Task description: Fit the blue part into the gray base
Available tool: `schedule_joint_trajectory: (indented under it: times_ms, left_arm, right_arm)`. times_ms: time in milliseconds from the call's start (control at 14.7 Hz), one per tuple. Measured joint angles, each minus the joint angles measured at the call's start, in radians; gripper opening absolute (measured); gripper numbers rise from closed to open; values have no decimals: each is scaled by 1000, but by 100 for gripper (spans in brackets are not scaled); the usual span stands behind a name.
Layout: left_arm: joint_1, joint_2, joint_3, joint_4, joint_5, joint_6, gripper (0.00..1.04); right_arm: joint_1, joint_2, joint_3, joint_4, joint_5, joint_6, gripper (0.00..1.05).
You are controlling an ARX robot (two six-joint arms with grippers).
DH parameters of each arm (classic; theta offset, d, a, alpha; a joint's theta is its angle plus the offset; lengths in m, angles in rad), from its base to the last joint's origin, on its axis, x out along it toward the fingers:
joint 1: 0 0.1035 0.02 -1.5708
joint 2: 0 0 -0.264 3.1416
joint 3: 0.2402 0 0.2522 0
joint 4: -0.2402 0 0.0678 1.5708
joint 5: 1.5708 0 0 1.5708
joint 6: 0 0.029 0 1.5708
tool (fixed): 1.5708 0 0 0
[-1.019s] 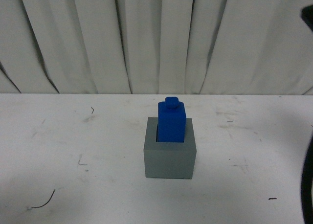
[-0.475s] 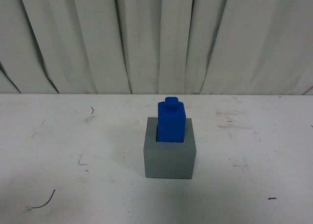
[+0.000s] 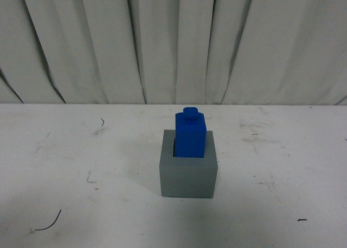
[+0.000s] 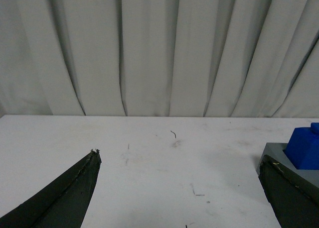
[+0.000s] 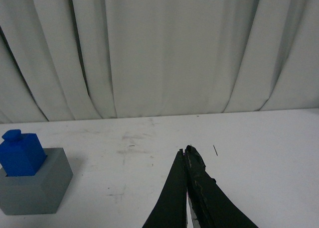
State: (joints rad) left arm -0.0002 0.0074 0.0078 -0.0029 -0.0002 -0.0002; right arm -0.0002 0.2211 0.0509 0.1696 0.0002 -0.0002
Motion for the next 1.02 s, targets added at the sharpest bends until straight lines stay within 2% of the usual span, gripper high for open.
schedule_joint_trajectory:
  times_ms: [272,340,679,1019]
  left_arm:
    - [0,0,0,0,0,0,98]
    - [0,0,0,0,0,0,98]
    - [0,0,0,0,0,0,98]
    - [0,0,0,0,0,0,98]
  right_arm:
    - [0,-58,-32,-14,0,0,2]
    - [0,-157,-38,-159,0,0,2]
    - [0,-217,-38,-173,0,0,2]
    - [0,-217,-38,-173,0,0,62]
